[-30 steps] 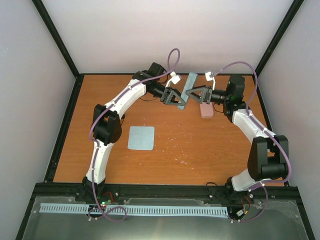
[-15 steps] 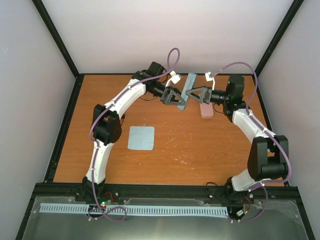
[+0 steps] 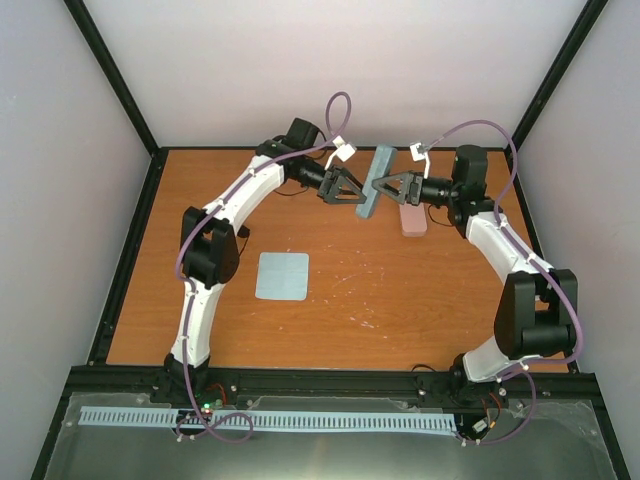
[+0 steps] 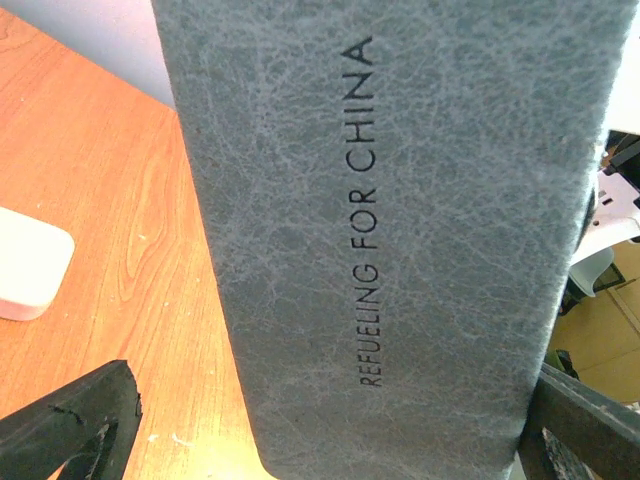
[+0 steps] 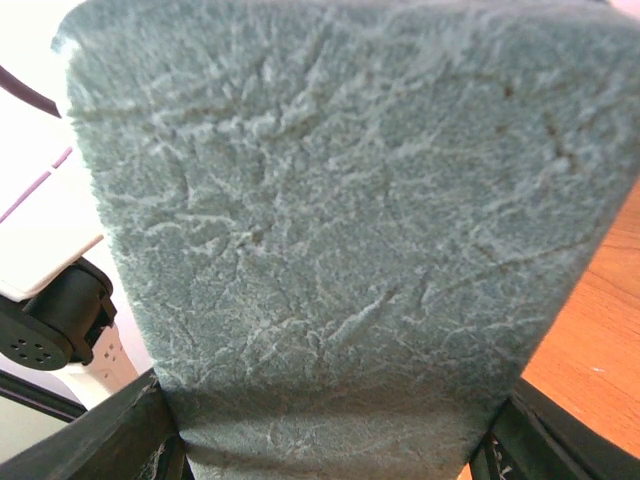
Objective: Organize the sunglasses
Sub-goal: Open the sunglasses case.
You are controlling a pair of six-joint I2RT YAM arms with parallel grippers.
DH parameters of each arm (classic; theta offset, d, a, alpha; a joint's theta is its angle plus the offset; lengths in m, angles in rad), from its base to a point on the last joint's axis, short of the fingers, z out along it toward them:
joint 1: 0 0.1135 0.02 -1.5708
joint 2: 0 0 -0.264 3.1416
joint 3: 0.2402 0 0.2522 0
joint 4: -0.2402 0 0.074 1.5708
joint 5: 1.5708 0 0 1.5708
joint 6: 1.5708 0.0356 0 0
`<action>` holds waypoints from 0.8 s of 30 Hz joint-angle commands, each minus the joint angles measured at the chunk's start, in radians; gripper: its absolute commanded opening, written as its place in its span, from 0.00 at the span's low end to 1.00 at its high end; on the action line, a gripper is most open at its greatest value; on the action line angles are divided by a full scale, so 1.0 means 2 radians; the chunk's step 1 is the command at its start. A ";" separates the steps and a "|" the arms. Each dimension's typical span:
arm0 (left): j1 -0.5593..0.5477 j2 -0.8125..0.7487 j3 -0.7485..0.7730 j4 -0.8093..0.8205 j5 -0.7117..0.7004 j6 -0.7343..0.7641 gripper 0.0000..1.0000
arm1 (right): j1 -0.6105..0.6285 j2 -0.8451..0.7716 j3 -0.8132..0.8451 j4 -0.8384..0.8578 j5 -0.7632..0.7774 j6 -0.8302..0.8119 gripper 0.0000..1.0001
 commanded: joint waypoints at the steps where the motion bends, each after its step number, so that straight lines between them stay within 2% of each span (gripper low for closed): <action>1: 0.006 -0.006 -0.002 0.037 -0.030 -0.013 1.00 | 0.005 -0.005 0.019 -0.010 -0.049 -0.009 0.21; 5: 0.006 0.005 -0.004 0.030 -0.043 -0.001 0.99 | 0.005 -0.010 0.019 -0.020 -0.058 -0.013 0.04; 12: 0.013 0.020 -0.005 0.024 -0.060 0.015 0.99 | 0.005 -0.028 0.016 -0.032 -0.082 -0.016 0.03; 24: 0.027 0.043 -0.004 0.015 -0.091 0.042 0.99 | 0.005 -0.062 0.020 -0.110 -0.095 -0.057 0.03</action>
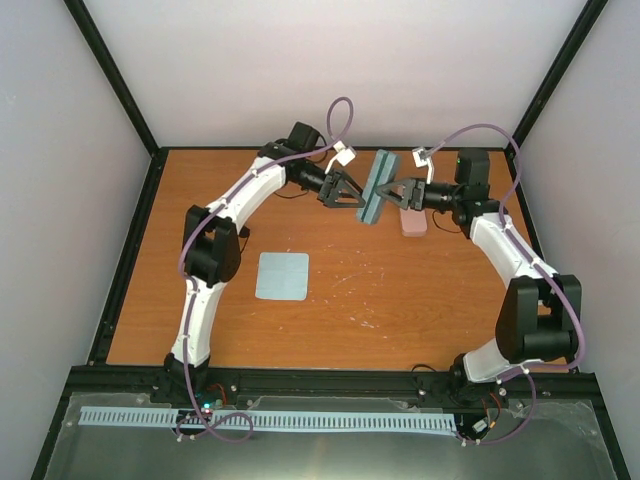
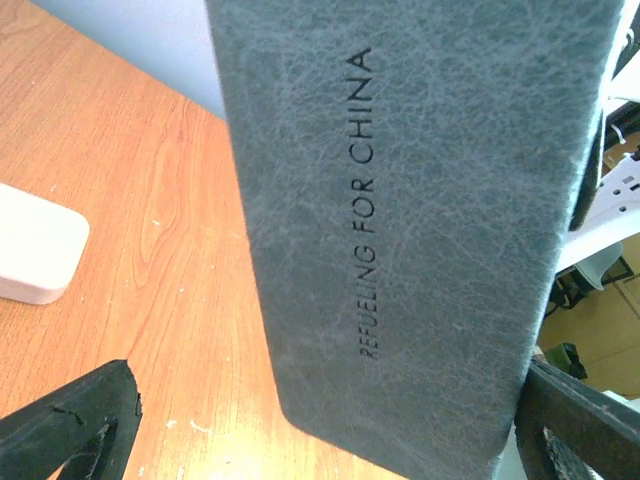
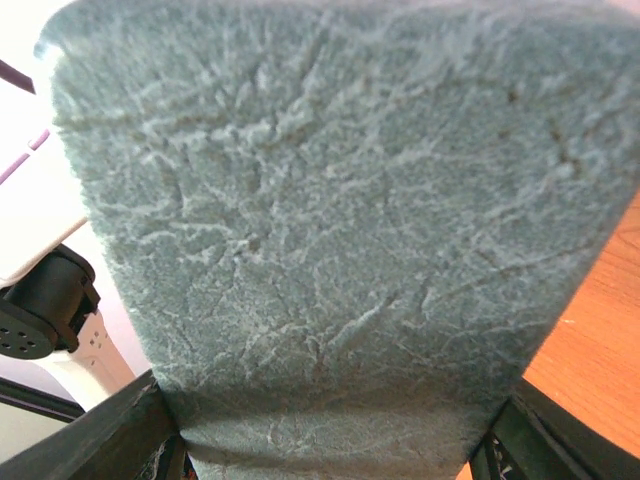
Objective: Organize the sunglasses
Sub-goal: Open the sunglasses case.
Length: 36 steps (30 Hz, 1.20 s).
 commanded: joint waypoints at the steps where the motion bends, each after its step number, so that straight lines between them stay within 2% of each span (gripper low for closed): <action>1: 0.028 0.033 0.002 0.016 -0.077 0.018 1.00 | 0.012 -0.053 0.018 -0.031 -0.104 -0.011 0.03; 11: 0.038 0.038 0.002 0.016 -0.099 0.033 1.00 | 0.012 -0.065 0.017 -0.112 -0.100 -0.060 0.03; 16: 0.048 0.031 0.001 0.004 -0.089 0.038 0.99 | 0.004 -0.064 0.008 -0.129 -0.035 -0.071 0.03; 21: 0.073 -0.017 -0.043 0.032 -0.003 0.009 0.99 | -0.004 -0.043 -0.010 -0.052 0.031 -0.014 0.03; 24: 0.077 -0.058 -0.085 0.062 0.033 -0.005 0.99 | -0.003 -0.024 -0.021 0.045 0.035 0.053 0.03; 26: 0.076 -0.080 -0.117 0.102 0.047 -0.043 0.99 | -0.002 -0.009 -0.024 0.107 0.027 0.097 0.03; 36: 0.058 -0.095 -0.155 0.147 0.024 -0.077 0.99 | 0.005 0.004 -0.026 0.213 0.034 0.170 0.03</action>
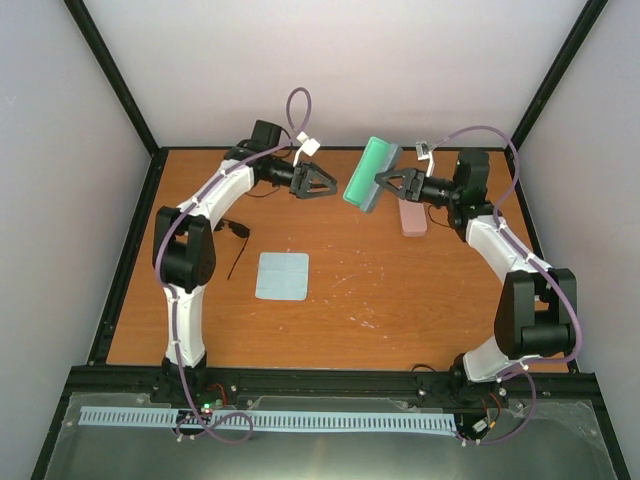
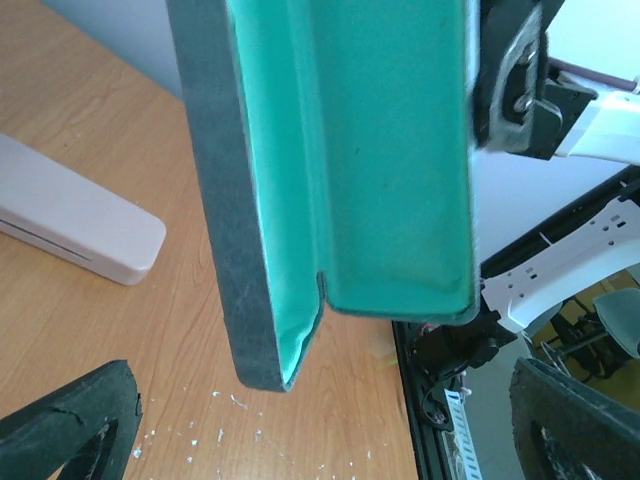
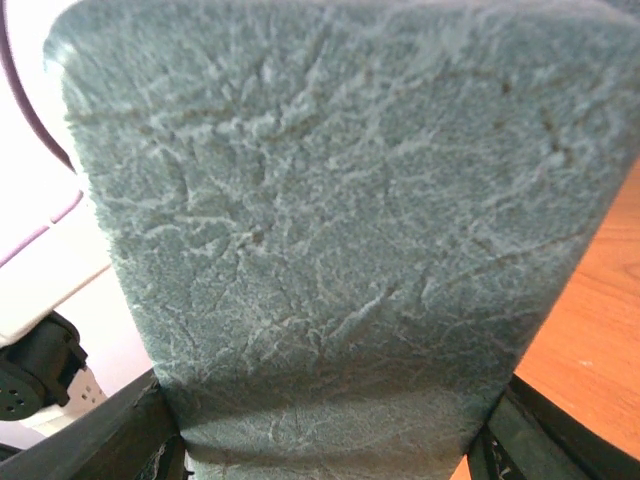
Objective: Organize the sunglasses
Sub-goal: Open the sunglasses case, then place the sunglasses case at the center of the board.
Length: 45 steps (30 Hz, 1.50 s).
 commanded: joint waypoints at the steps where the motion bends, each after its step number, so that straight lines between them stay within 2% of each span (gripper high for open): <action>1: -0.014 -0.016 -0.032 0.047 -0.014 -0.030 1.00 | 0.004 -0.009 -0.010 0.117 0.007 0.062 0.03; 3: -0.019 -0.031 -0.054 0.083 -0.038 -0.049 1.00 | 0.004 -0.009 -0.018 0.154 0.008 0.089 0.03; 6: -0.022 -0.043 -0.073 0.132 -0.047 -0.085 0.99 | 0.006 -0.008 -0.018 0.161 0.008 0.094 0.03; 14: -0.031 -0.031 -0.044 0.154 -0.050 -0.113 0.99 | 0.013 -0.006 -0.013 0.148 0.004 0.084 0.03; 18: -0.035 -0.024 -0.034 0.165 -0.054 -0.128 0.92 | 0.018 -0.008 -0.014 0.135 0.004 0.074 0.03; 20: -0.036 -0.018 -0.028 0.165 -0.054 -0.132 0.85 | 0.018 -0.008 -0.015 0.135 0.005 0.073 0.03; 21: -0.037 -0.015 -0.026 0.164 -0.054 -0.134 0.78 | 0.018 -0.008 -0.015 0.134 0.005 0.073 0.03; 24: -0.038 -0.008 -0.023 0.165 -0.054 -0.138 0.42 | 0.018 -0.006 -0.012 0.134 0.005 0.072 0.03; 28: -0.042 -0.007 -0.019 0.165 -0.050 -0.139 0.38 | 0.019 -0.003 -0.008 0.132 0.007 0.072 0.03; 30: -0.044 -0.005 -0.017 0.165 -0.049 -0.139 0.31 | 0.020 -0.002 -0.008 0.133 0.008 0.073 0.03; 32: -0.044 -0.005 -0.016 0.165 -0.048 -0.140 0.21 | 0.021 0.000 -0.008 0.132 0.007 0.073 0.03; 34: -0.044 -0.004 -0.014 0.165 -0.047 -0.140 0.02 | 0.021 0.001 -0.008 0.131 0.009 0.071 0.03; 39: -0.045 -0.006 -0.010 0.160 -0.050 -0.136 0.00 | 0.023 0.001 -0.007 0.119 0.011 0.063 0.03; 41: -0.045 -0.006 -0.003 0.147 -0.056 -0.128 0.01 | 0.023 0.001 -0.006 0.107 0.013 0.056 0.08; 42: -0.045 -0.006 0.003 0.136 -0.061 -0.120 0.01 | 0.023 0.001 -0.003 0.094 0.016 0.050 0.15; 43: -0.045 -0.005 0.011 0.120 -0.068 -0.108 0.00 | 0.023 0.001 0.001 0.072 0.020 0.040 0.24; 44: -0.044 -0.003 0.024 0.101 -0.075 -0.092 0.00 | 0.023 0.001 0.006 0.046 0.024 0.018 0.37; 45: -0.044 0.000 0.042 0.075 -0.088 -0.073 0.00 | 0.023 -0.001 0.013 0.013 0.032 -0.004 0.55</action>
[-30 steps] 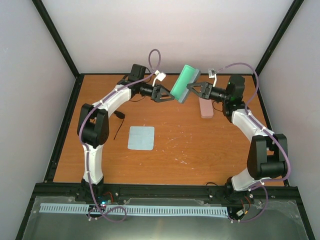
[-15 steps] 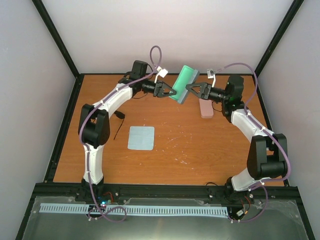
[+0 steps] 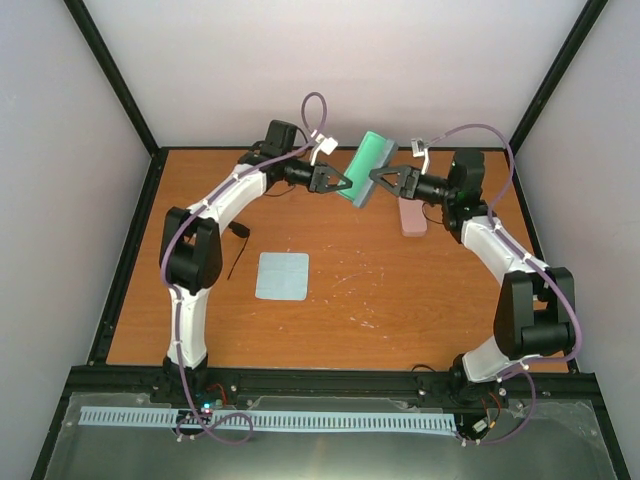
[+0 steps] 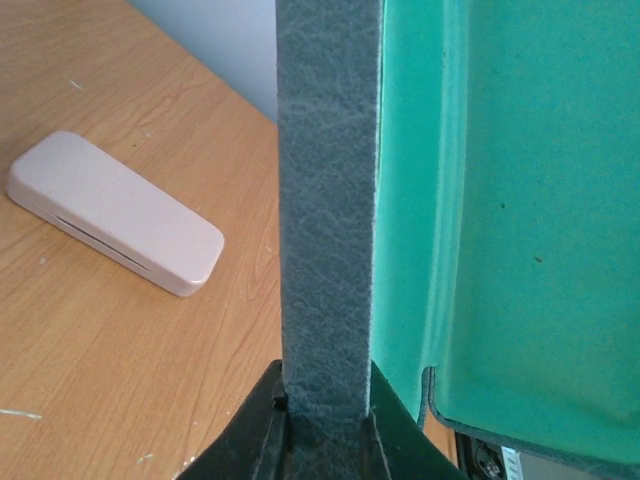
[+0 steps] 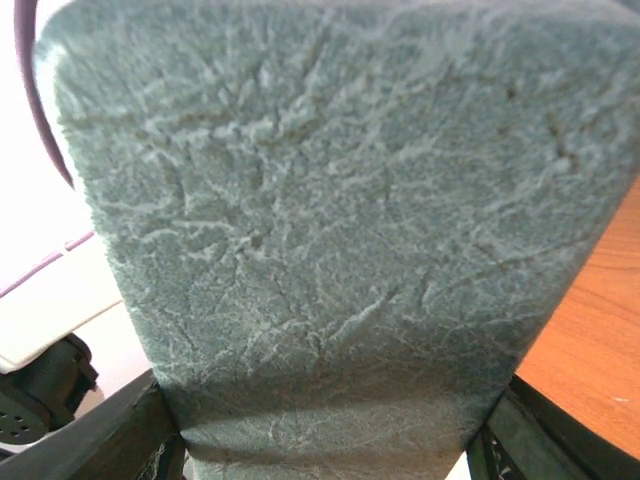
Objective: Organize the sunglasses
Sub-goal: Place the sunglasses case at the center of the board.
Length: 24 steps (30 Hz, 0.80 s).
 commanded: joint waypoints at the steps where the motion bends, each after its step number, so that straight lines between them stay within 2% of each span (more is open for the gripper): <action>1: -0.003 0.007 0.092 -0.086 -0.012 0.078 0.00 | 0.001 -0.004 0.031 -0.121 0.029 -0.091 0.78; 2: -0.003 0.018 0.121 -0.122 -0.026 0.103 0.01 | -0.001 -0.007 0.038 -0.167 0.038 -0.122 0.96; 3: -0.003 0.027 0.149 -0.158 -0.048 0.127 0.01 | -0.006 -0.012 0.044 -0.211 0.050 -0.147 1.00; 7: -0.002 0.046 0.243 -0.266 -0.155 0.224 0.01 | -0.052 -0.051 0.043 -0.360 0.134 -0.227 1.00; 10: -0.006 0.027 0.230 -0.288 -0.250 0.297 0.01 | -0.095 -0.096 0.028 -0.412 0.237 -0.256 1.00; 12: -0.014 0.009 0.201 -0.285 -0.325 0.359 0.01 | -0.115 -0.121 0.018 -0.425 0.298 -0.262 1.00; 15: -0.030 -0.031 0.124 -0.236 -0.430 0.430 0.01 | -0.123 -0.132 0.013 -0.427 0.332 -0.267 1.00; 21: -0.080 -0.110 -0.065 -0.075 -0.578 0.557 0.01 | -0.123 -0.118 0.001 -0.394 0.309 -0.233 1.00; 24: -0.103 -0.132 -0.139 0.001 -0.616 0.602 0.01 | -0.123 -0.123 -0.005 -0.379 0.311 -0.227 1.00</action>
